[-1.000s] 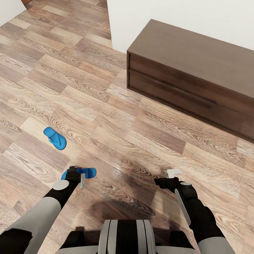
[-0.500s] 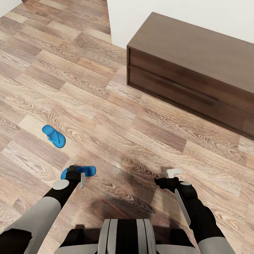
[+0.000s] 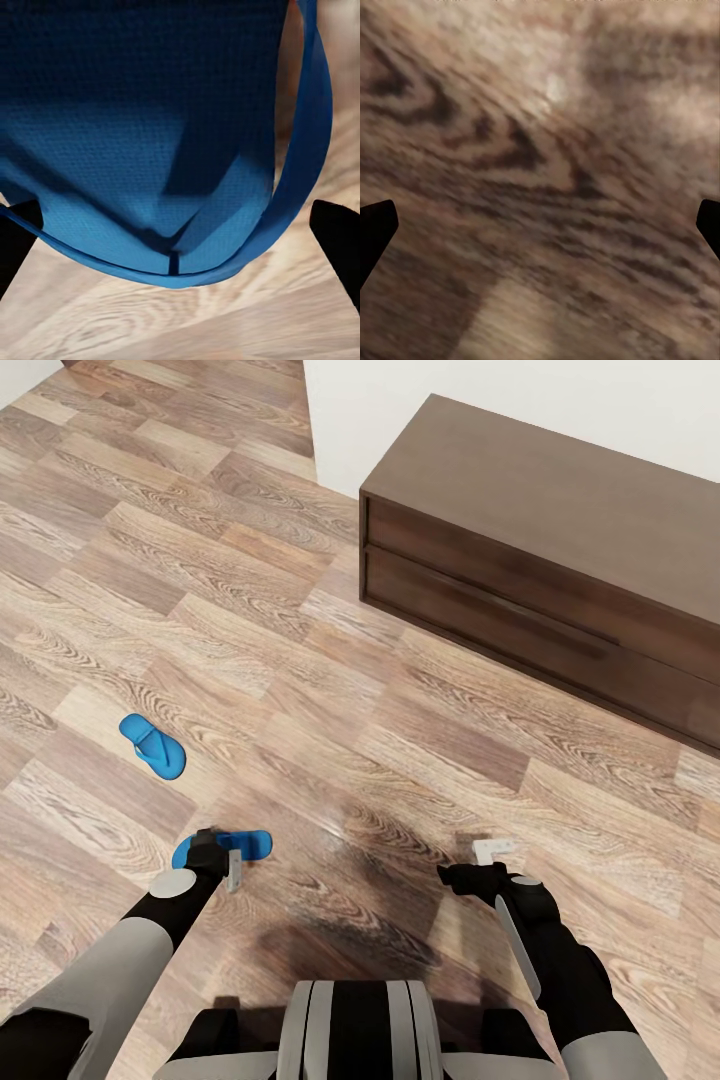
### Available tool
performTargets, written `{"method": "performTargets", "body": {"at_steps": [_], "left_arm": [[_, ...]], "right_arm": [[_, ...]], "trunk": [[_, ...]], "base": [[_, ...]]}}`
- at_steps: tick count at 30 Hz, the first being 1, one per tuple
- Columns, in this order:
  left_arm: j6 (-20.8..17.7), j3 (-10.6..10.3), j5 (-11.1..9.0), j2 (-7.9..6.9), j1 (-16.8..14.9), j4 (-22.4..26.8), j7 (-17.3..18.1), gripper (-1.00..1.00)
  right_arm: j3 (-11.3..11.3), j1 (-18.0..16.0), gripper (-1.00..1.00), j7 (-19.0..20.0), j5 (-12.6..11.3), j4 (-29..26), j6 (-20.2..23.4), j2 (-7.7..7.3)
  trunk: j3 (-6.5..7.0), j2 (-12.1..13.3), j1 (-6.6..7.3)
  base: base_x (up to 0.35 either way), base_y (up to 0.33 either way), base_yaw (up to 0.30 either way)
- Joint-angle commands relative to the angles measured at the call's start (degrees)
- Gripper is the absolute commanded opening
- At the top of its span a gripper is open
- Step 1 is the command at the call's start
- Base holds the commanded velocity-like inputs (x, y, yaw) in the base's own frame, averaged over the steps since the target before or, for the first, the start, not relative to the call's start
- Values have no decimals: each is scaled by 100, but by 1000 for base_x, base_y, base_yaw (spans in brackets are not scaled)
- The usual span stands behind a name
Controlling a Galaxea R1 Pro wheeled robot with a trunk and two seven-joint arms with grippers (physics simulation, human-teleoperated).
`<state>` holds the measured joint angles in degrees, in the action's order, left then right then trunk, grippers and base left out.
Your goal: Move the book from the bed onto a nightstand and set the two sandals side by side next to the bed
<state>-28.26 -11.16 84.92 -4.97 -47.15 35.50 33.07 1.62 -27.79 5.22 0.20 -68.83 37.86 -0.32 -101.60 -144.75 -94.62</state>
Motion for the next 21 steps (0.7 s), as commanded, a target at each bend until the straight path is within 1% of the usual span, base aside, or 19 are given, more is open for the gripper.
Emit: {"method": "performTargets", "body": {"at_steps": [1,21], "left_arm": [[-22,-41,-10,-6,0,8,50,-100],[-22,-36,-10,8,-1,9,59,-100]], "right_arm": [[5,-3,100,14,3,-7,28,-3],[5,-3,100,14,6,-3,28,-3]], "trunk": [[-3,-1,0],[-3,-1,0]], "base": [[0,0,0],[0,0,0]]}}
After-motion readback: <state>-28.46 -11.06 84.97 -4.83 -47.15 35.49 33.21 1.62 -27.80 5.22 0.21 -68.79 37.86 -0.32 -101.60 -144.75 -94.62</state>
